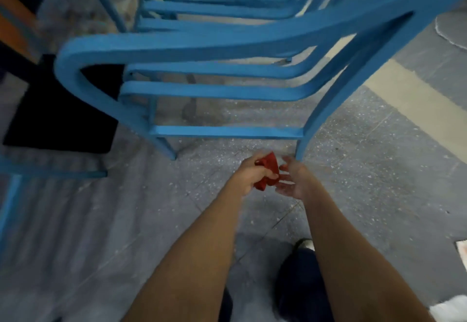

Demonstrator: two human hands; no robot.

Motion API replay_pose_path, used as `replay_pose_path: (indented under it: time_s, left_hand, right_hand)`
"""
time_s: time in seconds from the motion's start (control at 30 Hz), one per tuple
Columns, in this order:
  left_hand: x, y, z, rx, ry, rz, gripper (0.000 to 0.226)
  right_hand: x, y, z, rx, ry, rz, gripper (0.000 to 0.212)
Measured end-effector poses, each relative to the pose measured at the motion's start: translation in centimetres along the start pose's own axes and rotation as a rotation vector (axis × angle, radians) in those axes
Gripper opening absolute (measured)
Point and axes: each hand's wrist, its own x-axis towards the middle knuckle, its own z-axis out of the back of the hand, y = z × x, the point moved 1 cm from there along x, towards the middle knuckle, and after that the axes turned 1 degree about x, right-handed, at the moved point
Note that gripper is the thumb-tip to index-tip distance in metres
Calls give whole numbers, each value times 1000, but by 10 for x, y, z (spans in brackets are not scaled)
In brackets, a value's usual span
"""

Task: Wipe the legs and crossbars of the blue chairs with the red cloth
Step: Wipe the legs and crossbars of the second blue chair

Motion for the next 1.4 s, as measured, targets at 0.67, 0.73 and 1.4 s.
replay_pose_path:
  time_s: [0.67, 0.73, 1.4]
  left_hand:
    - [-381, -278, -2, -423, -116, -185, 38]
    - [-394, -322, -12, -411, -120, -242, 29]
    - [-341, -501, -74, -515, 30, -315, 53]
  right_hand:
    - [-428, 207, -16, 122, 172, 388, 25]
    - [-453, 249, -4, 104, 209, 450, 32]
    - [-430, 511, 33, -344, 657, 624, 27]
